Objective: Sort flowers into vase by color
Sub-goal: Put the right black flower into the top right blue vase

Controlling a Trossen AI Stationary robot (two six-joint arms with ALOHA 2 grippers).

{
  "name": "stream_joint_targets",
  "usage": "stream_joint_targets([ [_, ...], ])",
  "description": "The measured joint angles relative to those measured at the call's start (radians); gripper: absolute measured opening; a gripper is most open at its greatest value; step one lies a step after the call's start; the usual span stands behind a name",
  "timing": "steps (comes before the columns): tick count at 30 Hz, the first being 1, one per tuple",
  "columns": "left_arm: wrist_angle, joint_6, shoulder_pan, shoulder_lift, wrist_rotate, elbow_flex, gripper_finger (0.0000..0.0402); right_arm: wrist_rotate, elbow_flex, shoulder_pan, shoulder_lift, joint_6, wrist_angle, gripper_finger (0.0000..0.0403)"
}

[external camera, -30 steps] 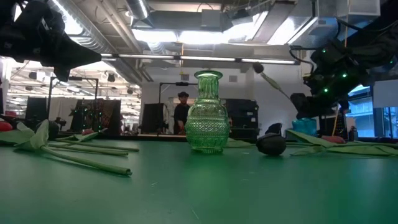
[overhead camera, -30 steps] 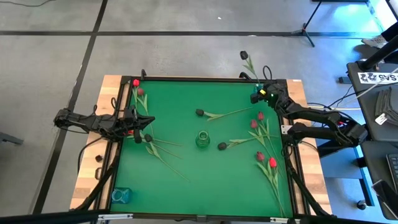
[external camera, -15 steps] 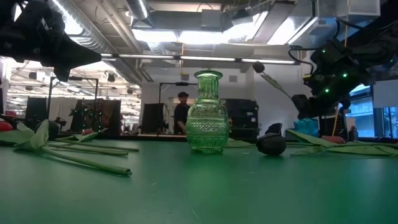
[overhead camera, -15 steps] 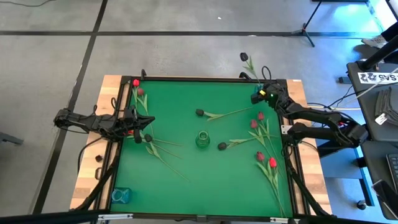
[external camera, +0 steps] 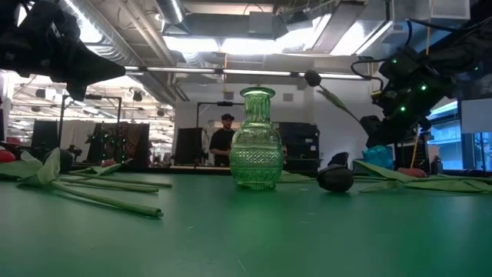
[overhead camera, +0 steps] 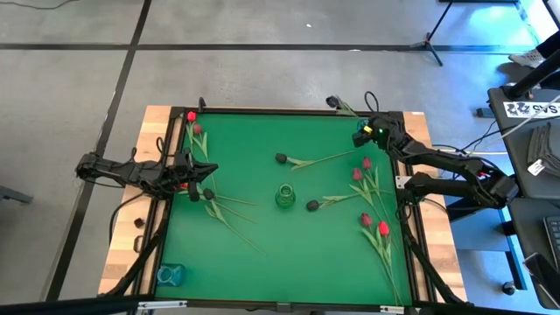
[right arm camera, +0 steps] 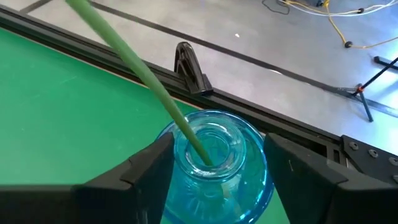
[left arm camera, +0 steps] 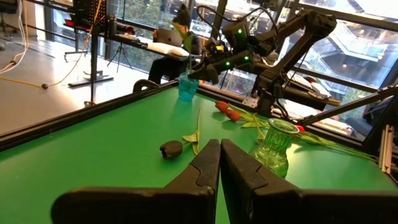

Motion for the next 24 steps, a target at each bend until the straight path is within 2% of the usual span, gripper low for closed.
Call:
stream_joint_targets([
  [12,0.000,0.000,0.000,0.000,0.000,0.000,0.0011,0.008,0.086,0.000,0.003,-0.010,-0.161,0.0213],
  [24,0.000,0.000,0.000,0.000,0.000,0.000,0.0011,0.044,0.148,0.000,0.005,-0.108,-0.243,0.0209],
])
